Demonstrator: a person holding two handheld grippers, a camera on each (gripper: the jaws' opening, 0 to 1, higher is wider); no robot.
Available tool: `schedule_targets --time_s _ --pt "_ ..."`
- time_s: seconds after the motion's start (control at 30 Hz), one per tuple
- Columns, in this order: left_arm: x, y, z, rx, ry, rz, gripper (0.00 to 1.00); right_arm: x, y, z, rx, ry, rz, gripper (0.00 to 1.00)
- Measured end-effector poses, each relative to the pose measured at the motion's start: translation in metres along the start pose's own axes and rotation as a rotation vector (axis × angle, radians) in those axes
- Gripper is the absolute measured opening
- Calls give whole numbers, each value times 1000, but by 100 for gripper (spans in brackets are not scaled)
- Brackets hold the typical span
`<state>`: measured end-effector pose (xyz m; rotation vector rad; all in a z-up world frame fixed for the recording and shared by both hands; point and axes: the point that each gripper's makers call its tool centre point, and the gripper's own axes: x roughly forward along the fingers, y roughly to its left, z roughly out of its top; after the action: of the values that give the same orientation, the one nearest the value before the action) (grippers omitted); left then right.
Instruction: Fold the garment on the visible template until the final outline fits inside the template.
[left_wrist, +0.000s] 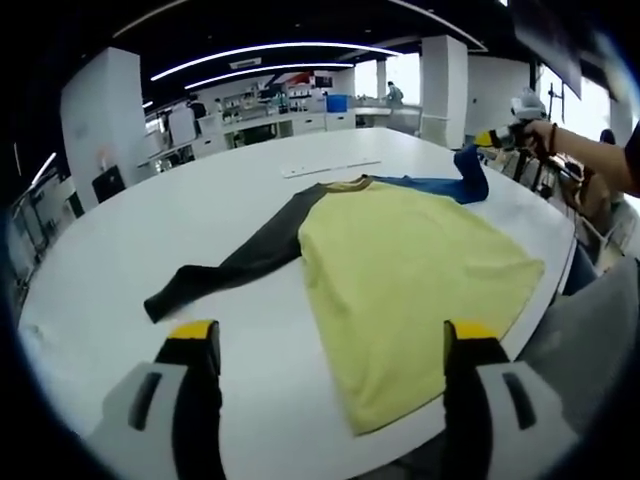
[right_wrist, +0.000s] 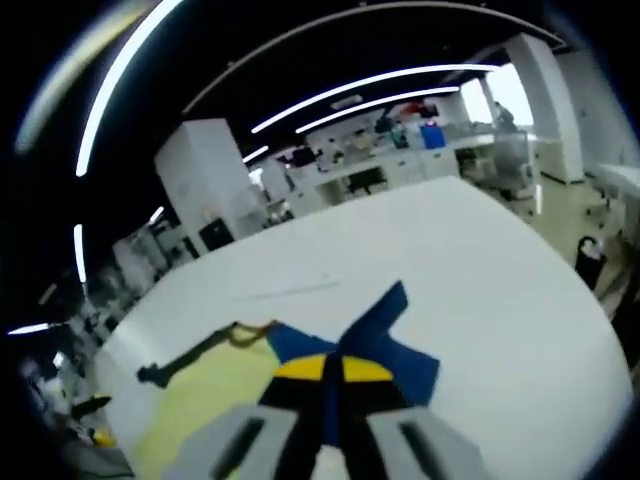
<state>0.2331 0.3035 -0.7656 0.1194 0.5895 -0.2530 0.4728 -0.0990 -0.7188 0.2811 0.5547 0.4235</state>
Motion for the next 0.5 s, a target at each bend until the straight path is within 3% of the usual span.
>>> schedule_targets --time_s 0.5 --pt "1 3 -1 -2 -5 -3 89 9 55 -6 -66 61 75 0"
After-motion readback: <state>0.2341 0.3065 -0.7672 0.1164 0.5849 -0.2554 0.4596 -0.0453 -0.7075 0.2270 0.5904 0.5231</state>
